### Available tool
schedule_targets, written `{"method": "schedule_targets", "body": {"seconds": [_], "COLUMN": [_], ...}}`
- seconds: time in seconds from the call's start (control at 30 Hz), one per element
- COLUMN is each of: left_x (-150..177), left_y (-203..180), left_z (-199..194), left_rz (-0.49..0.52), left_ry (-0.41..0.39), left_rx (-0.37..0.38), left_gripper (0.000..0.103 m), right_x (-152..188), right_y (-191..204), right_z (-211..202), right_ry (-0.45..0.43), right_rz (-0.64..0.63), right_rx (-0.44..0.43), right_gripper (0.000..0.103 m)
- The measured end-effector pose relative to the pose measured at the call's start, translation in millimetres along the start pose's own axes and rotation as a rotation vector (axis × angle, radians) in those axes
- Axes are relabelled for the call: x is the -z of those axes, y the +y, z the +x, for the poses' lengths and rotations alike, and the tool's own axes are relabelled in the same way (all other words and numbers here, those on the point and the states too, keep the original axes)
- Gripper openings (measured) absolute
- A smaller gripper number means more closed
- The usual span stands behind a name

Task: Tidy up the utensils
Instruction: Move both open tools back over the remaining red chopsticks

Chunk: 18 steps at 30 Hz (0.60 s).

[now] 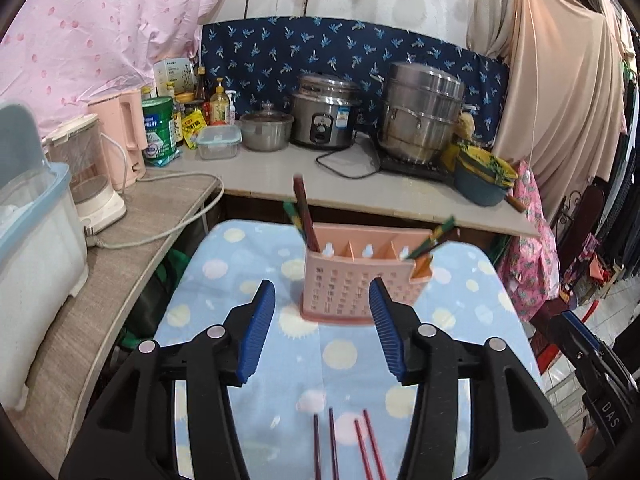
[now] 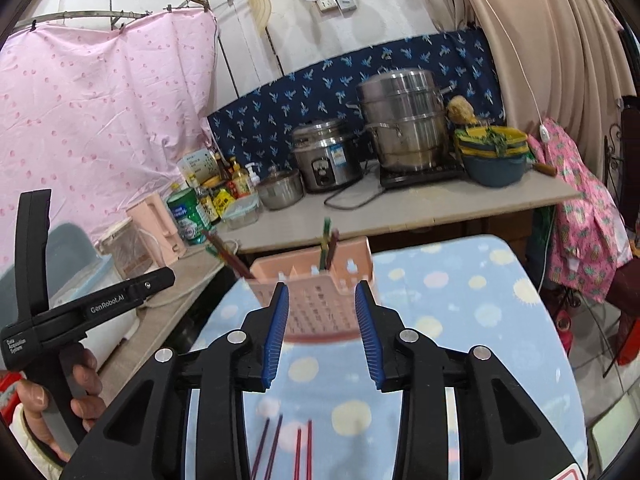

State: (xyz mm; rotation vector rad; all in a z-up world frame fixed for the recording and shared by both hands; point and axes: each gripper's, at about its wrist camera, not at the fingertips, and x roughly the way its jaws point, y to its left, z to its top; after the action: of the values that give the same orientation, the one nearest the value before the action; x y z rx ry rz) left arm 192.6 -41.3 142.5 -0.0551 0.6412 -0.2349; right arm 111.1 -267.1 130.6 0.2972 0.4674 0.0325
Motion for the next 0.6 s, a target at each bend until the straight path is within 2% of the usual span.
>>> {"method": "schedule_targets", "body": {"seconds": [0.2, 0.6], "left_x": [55.5, 154.1], "left_y": [4.7, 27.8], "left_z": [0.1, 10.9], "left_rz": [0.046, -0.010], "left_ry": [0.065, 0.232], "left_rx": [-0.028, -0.009], "left_gripper": [0.047, 0.047], "right_x": [54.7, 147.9], "right_y": [-10.2, -10.6], "right_z": [-17.7, -33.2], "right_ry": [0.078, 0.213], "right_rz": [0.019, -0.020], "right_rx": [0.022, 0.080], "right_gripper": [0.034, 0.034]}}
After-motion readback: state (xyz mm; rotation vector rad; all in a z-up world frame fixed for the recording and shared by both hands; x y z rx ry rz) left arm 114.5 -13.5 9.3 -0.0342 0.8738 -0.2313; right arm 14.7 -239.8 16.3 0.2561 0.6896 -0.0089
